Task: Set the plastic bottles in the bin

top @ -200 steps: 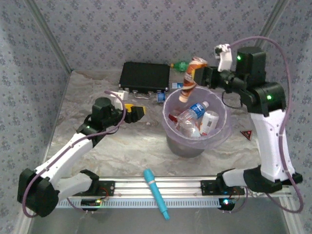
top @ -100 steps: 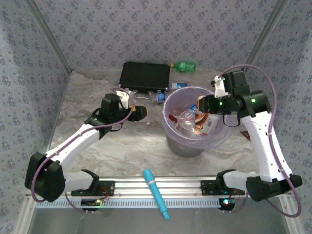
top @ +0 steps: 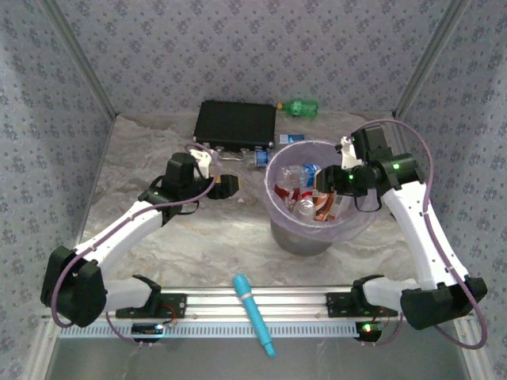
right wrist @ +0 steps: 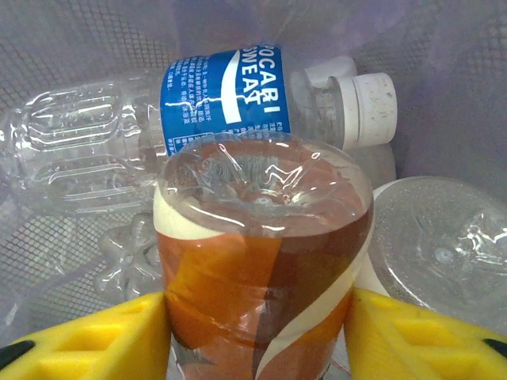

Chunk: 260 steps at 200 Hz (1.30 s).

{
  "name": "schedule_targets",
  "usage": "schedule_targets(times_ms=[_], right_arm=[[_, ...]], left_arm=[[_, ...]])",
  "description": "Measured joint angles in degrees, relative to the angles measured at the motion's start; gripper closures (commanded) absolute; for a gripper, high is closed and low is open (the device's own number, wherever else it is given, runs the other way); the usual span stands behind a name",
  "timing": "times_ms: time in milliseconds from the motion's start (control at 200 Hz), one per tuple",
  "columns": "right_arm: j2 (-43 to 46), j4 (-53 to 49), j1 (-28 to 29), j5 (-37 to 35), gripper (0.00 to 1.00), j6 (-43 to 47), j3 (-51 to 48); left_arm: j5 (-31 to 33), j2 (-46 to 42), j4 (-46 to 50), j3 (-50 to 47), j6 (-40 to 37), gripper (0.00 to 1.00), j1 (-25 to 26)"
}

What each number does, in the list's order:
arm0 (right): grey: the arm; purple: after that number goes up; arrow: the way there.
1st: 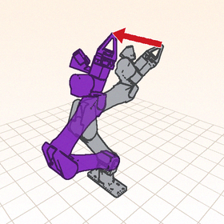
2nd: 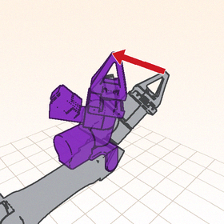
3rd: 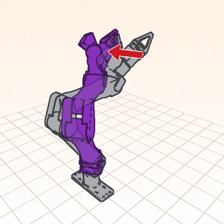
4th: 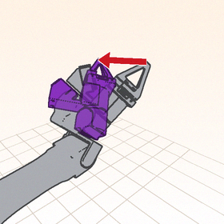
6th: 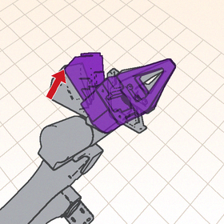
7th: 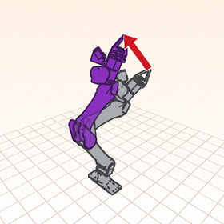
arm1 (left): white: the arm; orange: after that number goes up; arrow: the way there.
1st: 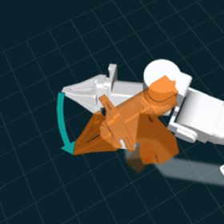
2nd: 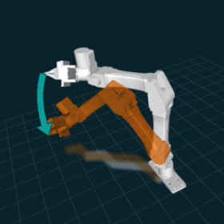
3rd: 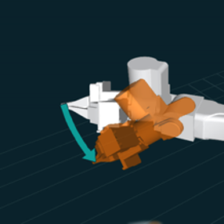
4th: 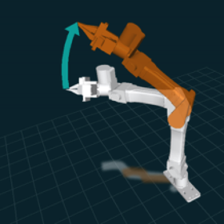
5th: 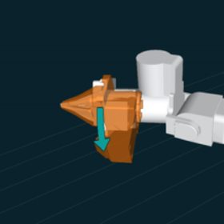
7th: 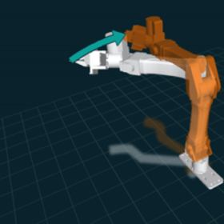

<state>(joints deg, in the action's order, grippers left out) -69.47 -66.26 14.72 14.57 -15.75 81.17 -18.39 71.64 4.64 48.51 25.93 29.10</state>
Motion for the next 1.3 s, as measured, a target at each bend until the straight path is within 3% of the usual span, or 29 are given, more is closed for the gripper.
schedule_targets(times_ms=[335, 705, 885, 1069, 1299], right_arm=[[0.11, -3.41, -0.02, -1.99, 0.39, 1.46, 10.80], [-2.86, -0.79, -0.02, -2.05, 0.46, 1.88, 5.35], [-3.28, -1.42, -0.02, -1.97, 0.46, 1.90, 9.33], [0.35, -0.33, -0.04, -1.95, 0.45, 1.88, 12.63], [4.09, -0.31, -0.61, -1.73, 0.45, 1.86, 12.39]], left_arm=[[0.00, 2.43, 1.22, 1.81, -0.02, 0.13, 1.18], [0.20, 5.05, 1.84, 4.13, 0.04, 0.13, 2.21], [1.79, 7.78, 3.34, 6.97, 0.48, 0.13, 2.21], [7.65, 14.45, 8.15, 14.75, -2.82, 0.07, 2.54], [11.17, 26.32, 10.36, 25.44, -10.99, 0.11, 1.18]])
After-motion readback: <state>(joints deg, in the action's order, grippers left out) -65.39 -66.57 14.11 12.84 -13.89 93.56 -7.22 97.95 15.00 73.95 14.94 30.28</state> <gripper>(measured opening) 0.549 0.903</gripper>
